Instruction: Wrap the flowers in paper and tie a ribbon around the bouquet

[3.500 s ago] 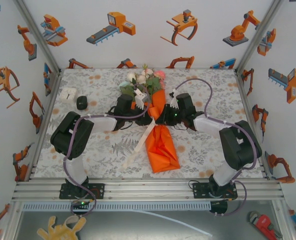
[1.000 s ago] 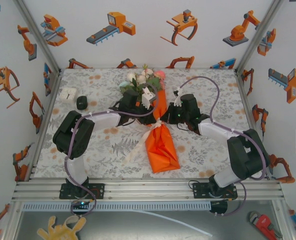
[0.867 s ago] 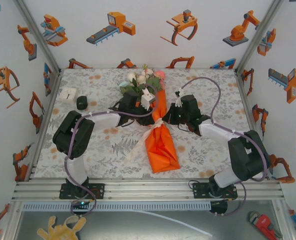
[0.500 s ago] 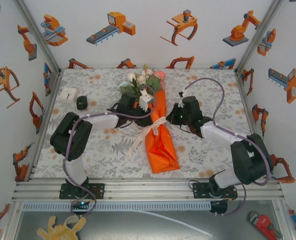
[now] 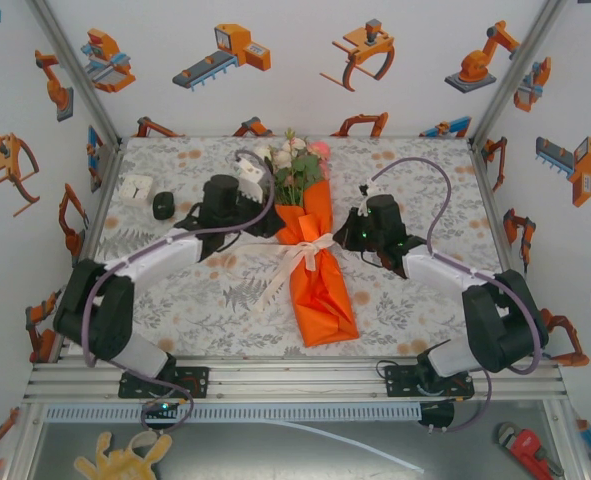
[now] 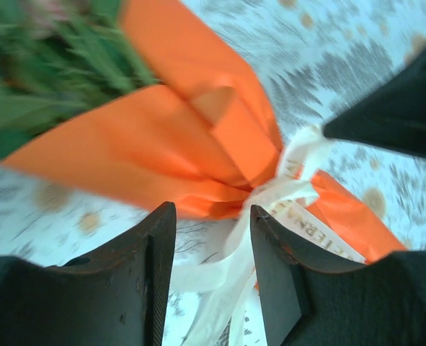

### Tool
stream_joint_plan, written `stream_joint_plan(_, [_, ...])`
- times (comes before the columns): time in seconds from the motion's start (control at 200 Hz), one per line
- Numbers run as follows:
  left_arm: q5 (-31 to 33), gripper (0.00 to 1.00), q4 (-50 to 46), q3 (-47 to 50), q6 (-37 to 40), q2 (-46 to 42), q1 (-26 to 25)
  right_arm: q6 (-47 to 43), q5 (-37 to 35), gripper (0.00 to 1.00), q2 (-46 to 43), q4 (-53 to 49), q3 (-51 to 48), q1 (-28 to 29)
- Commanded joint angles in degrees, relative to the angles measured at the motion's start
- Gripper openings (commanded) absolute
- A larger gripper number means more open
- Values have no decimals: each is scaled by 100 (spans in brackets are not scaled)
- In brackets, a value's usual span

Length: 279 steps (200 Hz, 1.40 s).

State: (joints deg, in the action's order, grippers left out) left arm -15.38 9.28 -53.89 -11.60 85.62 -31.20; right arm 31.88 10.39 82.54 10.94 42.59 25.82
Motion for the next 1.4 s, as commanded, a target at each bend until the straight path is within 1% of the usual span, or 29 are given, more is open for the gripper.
stream_joint_plan(0.0, [1455,45,-1322,301,-903,-558,307,22,-47,0,-120,94,-23,-25])
stream_joint_plan(0.075, [1867,44,-1968,620,-1176,-868,533,42,-7,0,-98,134,-14,-25])
stream_joint_plan(0.18, [1806,45,-2214,1150,-1368,-1111,851,44,84,0,-39,176,38,-25])
stream_joint_plan(0.23, [1794,51,-2229,1303,-1429,-1092,958,42,124,0,-6,176,65,-25])
stream_joint_plan(0.305, [1889,54,-2210,1410,-1449,-924,1038,38,196,0,46,190,92,-25])
stream_joint_plan(0.385, [1686,55,-2043,1433,-1416,-651,1072,57,260,0,86,194,109,-23])
stream_joint_plan(0.486, [1245,54,-1921,1371,-1407,-321,1072,64,207,0,65,141,118,-25])
stream_joint_plan(0.526, [1196,51,-1879,1376,-1439,-223,1073,60,139,0,52,99,117,-24])
stream_joint_plan(0.546, [1211,48,-1867,1375,-1456,-190,1078,53,97,0,45,80,118,-23])
stream_joint_plan(0.636, [1342,18,-1859,1396,-1545,-94,1092,25,-191,0,-13,-54,105,-33])
stream_joint_plan(0.736, [1589,0,-1924,1416,-1623,-64,1149,48,-503,0,-116,-126,3,-98])
stream_joint_plan(0.841, [1719,0,-2000,1420,-1640,-64,1255,193,-622,0,-224,-128,-155,-296])
stream_joint_plan(0.946, [1752,0,-2000,1472,-1644,-105,1359,221,-573,0,-289,-130,-246,-442])
stream_joint_plan(1.076, [1783,0,-1975,1529,-1715,-148,1490,234,-691,0,-393,-235,-361,-597])
stream_joint_plan(1.392, [1880,0,-1879,1699,-1802,-354,1621,231,-745,0,-789,-334,-770,-979])
